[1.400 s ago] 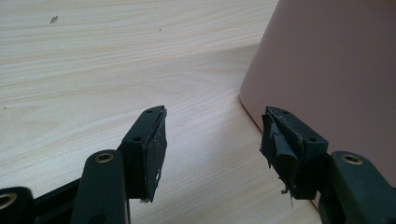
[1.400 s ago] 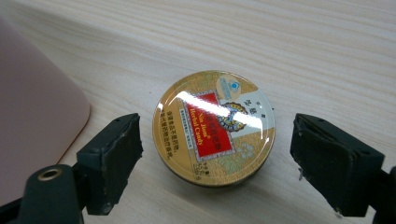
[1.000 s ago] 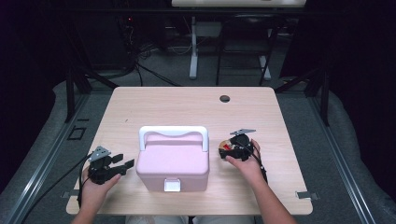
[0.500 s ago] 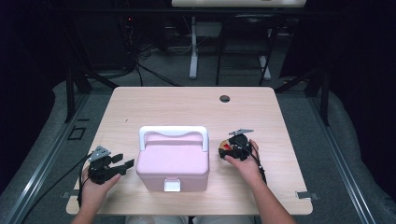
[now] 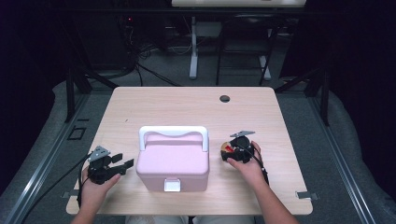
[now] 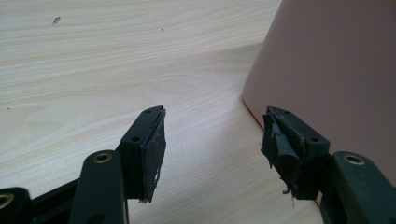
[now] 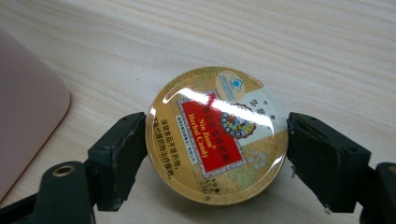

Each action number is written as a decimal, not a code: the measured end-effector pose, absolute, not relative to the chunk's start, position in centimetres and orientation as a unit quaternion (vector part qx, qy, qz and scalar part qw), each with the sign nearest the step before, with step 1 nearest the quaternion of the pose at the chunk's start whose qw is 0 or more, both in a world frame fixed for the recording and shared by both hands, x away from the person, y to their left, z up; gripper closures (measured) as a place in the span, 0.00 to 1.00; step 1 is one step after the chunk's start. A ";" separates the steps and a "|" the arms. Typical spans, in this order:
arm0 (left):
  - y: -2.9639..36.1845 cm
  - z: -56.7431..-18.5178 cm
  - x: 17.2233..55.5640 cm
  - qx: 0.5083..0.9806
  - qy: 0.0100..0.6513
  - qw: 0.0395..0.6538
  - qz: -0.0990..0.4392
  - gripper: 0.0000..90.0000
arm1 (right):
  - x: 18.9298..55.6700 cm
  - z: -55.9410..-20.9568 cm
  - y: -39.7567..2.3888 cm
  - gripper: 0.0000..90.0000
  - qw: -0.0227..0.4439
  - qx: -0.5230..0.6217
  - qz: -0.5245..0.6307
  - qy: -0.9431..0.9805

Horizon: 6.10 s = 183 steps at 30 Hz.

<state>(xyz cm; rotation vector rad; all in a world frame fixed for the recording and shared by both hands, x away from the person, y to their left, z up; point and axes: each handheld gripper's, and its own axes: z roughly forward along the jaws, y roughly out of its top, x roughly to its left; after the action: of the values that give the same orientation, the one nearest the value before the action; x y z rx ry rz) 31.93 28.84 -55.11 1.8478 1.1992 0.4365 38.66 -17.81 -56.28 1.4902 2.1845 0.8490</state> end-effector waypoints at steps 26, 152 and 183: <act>28.8 -55.1 32.0 0.743 0.480 0.432 0.174 0.44 | 39.9 -57.0 -17.9 0.22 0.179 0.550 0.299 0.759; 21.9 -51.8 28.5 0.769 0.417 0.470 0.119 0.93 | 26.9 -52.2 -15.7 0.99 0.195 0.435 0.423 0.771; 23.1 -51.6 29.2 0.766 0.431 0.466 0.103 0.64 | 27.9 -51.5 -18.1 0.67 0.171 0.456 0.423 0.764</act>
<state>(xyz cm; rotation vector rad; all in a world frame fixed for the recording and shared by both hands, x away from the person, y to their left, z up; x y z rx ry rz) 29.23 23.14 -51.63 1.8813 1.0578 0.2519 27.88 -18.09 -51.53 1.2946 2.1695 1.1999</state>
